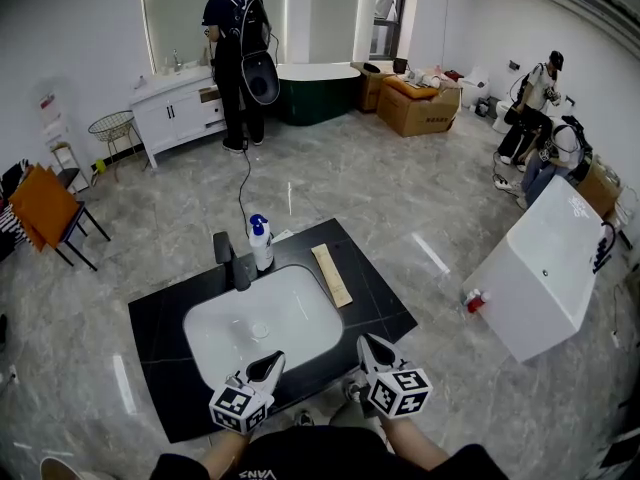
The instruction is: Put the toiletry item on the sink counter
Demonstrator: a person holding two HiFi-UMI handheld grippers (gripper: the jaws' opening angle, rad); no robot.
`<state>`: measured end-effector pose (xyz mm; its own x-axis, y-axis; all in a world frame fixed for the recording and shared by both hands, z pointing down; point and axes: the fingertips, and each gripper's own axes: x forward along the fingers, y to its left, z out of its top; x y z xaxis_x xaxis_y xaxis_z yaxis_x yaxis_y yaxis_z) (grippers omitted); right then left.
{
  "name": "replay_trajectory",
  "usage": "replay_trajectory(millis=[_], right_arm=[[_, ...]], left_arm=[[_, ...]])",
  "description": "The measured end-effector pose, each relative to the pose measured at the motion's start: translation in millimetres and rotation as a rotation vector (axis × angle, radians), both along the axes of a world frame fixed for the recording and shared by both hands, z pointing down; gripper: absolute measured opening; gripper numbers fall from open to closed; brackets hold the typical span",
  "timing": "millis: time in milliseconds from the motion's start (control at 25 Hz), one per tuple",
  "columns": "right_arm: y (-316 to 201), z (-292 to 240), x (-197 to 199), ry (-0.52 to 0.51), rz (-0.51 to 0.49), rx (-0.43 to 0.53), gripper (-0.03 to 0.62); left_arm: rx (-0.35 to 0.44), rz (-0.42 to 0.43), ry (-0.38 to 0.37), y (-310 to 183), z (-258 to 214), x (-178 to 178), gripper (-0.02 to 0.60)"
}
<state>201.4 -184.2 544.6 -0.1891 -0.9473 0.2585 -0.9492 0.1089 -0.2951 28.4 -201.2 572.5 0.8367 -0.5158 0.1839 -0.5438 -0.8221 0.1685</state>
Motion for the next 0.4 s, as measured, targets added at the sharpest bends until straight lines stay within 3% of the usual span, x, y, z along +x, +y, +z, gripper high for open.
replay_trajectory(millis=[400], right_arm=[[-3.8, 2.7, 4.8, -0.003, -0.010, -0.004, -0.002]], left_arm=[[0.005, -0.014, -0.004, -3.7, -0.9, 4.5, 0.006]])
